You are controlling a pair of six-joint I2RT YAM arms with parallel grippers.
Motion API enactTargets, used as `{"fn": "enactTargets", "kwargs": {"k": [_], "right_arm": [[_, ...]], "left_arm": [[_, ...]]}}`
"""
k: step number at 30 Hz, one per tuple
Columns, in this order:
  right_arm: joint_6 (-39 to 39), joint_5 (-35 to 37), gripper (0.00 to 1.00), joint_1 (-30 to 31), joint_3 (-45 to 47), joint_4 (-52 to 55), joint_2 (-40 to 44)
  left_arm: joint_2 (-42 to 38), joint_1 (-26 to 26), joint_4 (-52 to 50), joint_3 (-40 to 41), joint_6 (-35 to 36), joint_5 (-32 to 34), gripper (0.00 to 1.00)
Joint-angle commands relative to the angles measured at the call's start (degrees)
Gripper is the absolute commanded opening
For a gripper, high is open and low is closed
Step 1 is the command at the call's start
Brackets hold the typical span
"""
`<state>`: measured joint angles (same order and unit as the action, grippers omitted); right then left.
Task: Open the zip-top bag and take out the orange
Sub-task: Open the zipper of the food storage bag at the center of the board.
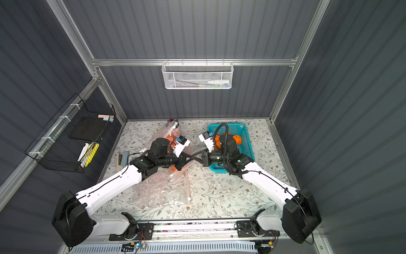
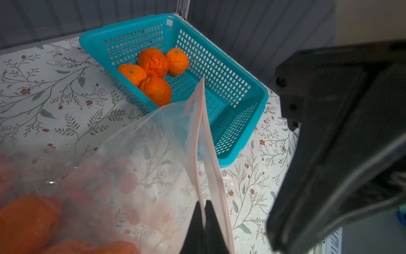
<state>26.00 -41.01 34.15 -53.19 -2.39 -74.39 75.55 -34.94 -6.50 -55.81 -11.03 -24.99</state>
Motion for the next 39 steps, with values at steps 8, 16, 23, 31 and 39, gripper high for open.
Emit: {"fn": "enactTargets", "kwargs": {"k": [8,16,23,31,39], "right_arm": [[0.09,11.49,0.0,0.76,-3.31,8.81,-4.92],[-1.6,19.03,0.0,1.95,-6.6,21.81,-7.43],[-2.56,22.29,0.0,2.93,-3.06,25.76,-3.91],[-4.02,16.44,0.14,3.62,-3.65,16.37,0.31],[-0.04,18.89,0.15,5.48,-6.25,9.84,-1.88]], "left_arm": [[-0.24,-0.13,1.83,-1.98,0.48,-1.95,0.0],[-1.47,-0.09,1.62,-3.21,0.48,0.63,0.0],[-4.33,-0.08,1.43,-3.78,0.15,5.11,0.0],[-3.14,-0.13,2.2,-3.87,-0.58,5.66,0.0],[-2.95,-0.12,2.63,-3.95,-0.8,4.74,0.0]]}}
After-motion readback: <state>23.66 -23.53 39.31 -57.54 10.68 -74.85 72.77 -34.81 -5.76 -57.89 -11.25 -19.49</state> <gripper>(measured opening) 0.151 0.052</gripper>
